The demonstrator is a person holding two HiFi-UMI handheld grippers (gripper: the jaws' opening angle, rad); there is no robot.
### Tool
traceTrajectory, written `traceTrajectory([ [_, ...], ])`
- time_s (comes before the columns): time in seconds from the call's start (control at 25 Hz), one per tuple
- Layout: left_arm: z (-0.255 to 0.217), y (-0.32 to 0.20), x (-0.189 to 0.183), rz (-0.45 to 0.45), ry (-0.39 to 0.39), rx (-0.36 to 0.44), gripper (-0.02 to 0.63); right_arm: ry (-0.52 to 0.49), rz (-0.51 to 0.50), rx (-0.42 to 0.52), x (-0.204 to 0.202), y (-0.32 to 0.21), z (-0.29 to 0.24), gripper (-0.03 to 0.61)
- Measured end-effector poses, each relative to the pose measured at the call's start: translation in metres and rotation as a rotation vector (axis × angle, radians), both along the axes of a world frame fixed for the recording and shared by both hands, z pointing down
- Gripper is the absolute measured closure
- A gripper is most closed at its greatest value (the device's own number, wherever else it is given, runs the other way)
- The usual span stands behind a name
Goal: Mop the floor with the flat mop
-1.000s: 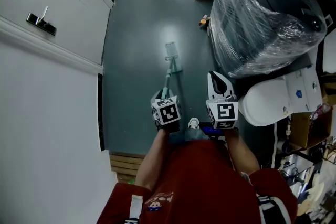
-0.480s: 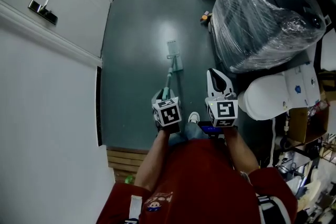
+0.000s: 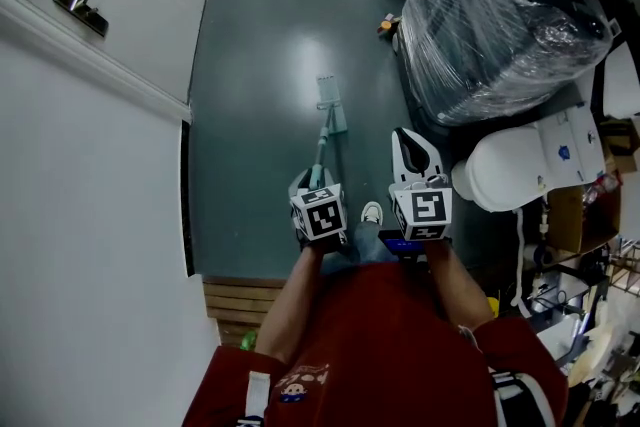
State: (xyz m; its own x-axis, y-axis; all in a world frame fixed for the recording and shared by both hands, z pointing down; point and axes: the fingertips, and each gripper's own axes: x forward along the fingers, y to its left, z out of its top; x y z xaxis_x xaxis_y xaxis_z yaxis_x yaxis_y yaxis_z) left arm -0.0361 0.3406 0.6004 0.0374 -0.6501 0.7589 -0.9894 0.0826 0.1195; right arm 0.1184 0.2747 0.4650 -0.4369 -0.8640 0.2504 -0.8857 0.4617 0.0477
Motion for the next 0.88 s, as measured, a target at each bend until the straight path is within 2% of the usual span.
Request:
traceTrajectory([
  [0.44, 0.003, 0.061, -0.017, 0.002, 0.019, -0.007, 0.491, 0.005, -0.025, -0.013, -0.030, 0.054, 0.006, 0.560],
  [0.88, -0.003, 0.093, -0.005, -0.033, 0.021, -0.001, 0.491, -0.017, -0.087, 0.012, -0.031, 0.071, -0.006, 0.560],
])
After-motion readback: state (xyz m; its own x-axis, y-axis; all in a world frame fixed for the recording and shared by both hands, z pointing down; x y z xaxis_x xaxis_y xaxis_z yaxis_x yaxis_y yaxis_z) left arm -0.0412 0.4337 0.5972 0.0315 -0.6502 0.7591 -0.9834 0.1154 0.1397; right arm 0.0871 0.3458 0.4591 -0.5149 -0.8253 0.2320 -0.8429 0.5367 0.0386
